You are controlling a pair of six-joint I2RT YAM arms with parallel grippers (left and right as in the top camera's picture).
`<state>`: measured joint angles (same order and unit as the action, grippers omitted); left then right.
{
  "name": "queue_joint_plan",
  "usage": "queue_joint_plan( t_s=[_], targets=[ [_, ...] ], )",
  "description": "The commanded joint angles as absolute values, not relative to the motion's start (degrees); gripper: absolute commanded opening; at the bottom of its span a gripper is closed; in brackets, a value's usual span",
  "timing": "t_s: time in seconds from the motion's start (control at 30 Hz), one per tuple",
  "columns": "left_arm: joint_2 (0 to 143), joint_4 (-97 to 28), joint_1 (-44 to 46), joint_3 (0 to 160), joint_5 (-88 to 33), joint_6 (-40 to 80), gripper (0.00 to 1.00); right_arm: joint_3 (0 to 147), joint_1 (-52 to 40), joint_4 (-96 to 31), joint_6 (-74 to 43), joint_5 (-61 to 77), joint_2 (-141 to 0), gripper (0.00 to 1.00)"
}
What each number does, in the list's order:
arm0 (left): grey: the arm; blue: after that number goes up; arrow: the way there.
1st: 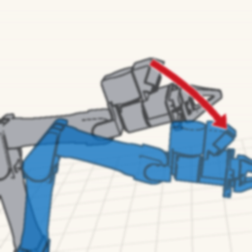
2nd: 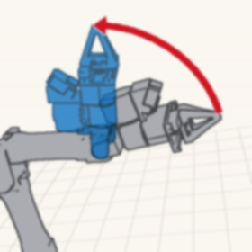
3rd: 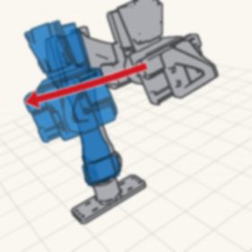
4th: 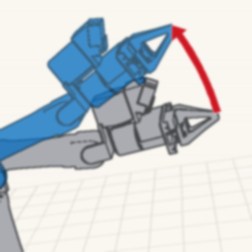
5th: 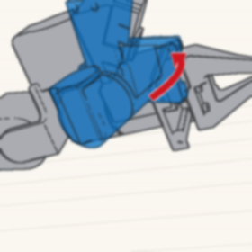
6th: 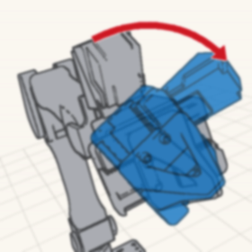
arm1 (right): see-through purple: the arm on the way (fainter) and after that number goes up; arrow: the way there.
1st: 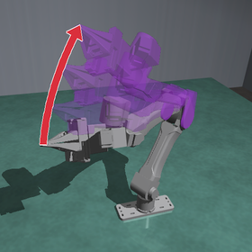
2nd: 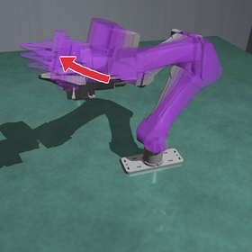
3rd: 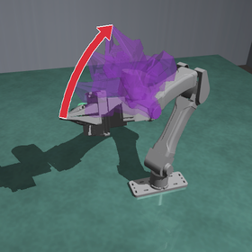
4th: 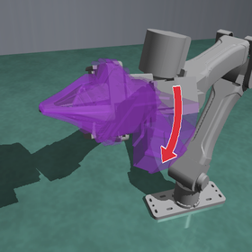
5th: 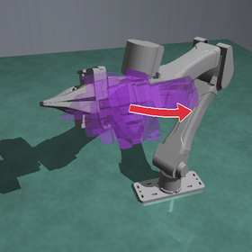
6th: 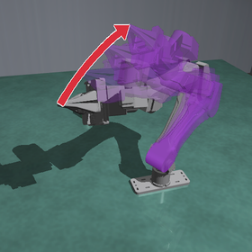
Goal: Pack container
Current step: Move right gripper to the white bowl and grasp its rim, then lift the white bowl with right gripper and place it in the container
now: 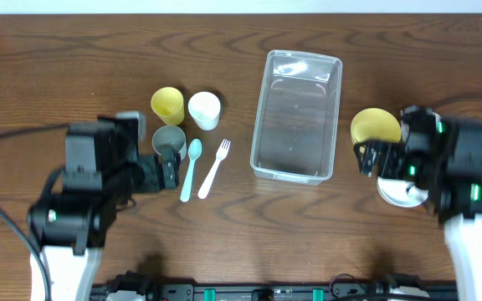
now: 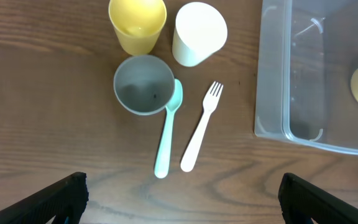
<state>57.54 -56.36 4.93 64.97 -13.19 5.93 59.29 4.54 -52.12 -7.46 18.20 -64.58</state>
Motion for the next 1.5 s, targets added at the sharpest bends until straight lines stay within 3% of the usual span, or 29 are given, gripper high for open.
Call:
queue_joint_plan(
  t_s=[0.0,0.3,0.6,1.07,1.17,1.23,1.33,1.47],
  targets=[
    [62.11,-57.78,4.67,69.45,-11.18,4.29,0.98,68.97,4.05,-57.28,-6.57,13.98,-74.08,0.99],
    [66.78,-59.57,4.67,69.56,-10.92,4.32,0.98,76.95,9.54,-63.37,-9.19,5.30,-87.07,0.99],
    [68.49,-59.75,4.67,69.56,-10.92,4.32,0.98,66.48,25.47,-62.08,-15.75,3.51,-87.88,0.99],
    [68.47,-59.75,4.67,69.56,-10.94,4.32,0.98,49.36,27.75,-49.60,-23.57,-2.00,-87.88,0.79],
    [68.47,-59.77,4.67,69.56,-10.92,4.32,0.98,46.39,27.75,-47.68,-23.90,-2.13,-87.88,0.68],
    [68.47,-59.77,4.67,69.56,-10.92,4.34,0.98,45.45,27.75,-47.57,-24.18,-2.15,-87.88,0.38],
    [68.47,-59.75,4.67,69.56,-10.94,4.32,0.98,45.32,27.75,-48.42,-24.18,-2.15,-87.70,0.02],
    [68.47,-59.77,4.67,69.56,-10.92,4.32,0.98,45.34,27.73,-51.68,-24.21,-2.15,-84.71,0.01]
  ],
)
